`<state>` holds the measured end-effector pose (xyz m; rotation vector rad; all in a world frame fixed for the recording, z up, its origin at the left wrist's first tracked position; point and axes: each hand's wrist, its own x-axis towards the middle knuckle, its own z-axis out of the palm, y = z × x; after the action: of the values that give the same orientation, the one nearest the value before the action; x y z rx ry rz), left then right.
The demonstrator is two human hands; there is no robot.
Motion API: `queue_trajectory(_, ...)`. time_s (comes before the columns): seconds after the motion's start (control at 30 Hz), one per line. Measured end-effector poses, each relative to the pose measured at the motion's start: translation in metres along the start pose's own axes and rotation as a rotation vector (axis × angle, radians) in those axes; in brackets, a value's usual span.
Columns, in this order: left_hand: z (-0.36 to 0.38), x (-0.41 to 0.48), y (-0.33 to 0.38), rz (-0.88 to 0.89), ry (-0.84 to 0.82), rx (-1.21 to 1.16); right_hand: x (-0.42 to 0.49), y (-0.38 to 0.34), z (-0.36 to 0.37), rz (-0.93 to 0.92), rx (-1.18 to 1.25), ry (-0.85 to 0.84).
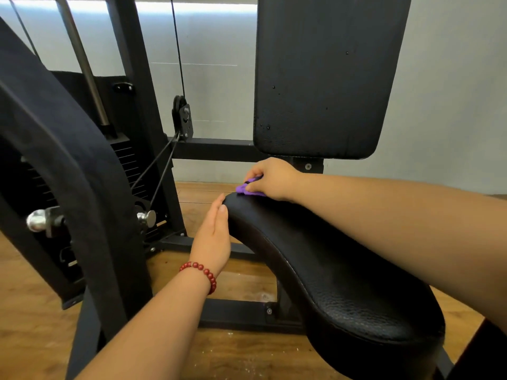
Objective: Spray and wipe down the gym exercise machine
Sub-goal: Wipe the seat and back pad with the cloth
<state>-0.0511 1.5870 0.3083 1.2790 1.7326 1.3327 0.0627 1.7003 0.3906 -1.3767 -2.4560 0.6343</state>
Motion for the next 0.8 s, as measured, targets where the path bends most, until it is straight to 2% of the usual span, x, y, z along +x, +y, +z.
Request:
queue_trajectory(0.1,-0.005,0.001,0.002,-0.010,-0.009,0.005,0.011,-0.010,0.009,-0.005,-0.006,-0.006)
queue_trajectory(0.3,-0.008,0.003,0.000,-0.020,-0.042,0.000,-0.022,-0.003,-0.010,-0.104,0.050,-0.186)
queue_trajectory(0.47,-0.010,0.005,-0.003,-0.008,-0.054,0.001,-0.005,-0.009,0.000,-0.087,0.027,-0.083)
queue_trajectory(0.57,-0.012,0.009,-0.009,-0.001,-0.077,0.020,0.000,-0.015,0.004,-0.086,0.010,-0.101)
queue_trajectory(0.73,-0.019,0.016,-0.016,0.094,-0.151,0.315,-0.033,-0.007,-0.011,-0.159,0.025,-0.219)
queue_trajectory(0.8,-0.021,0.018,-0.015,0.104,-0.156,0.339,-0.047,-0.004,-0.016,-0.196,0.013,-0.253)
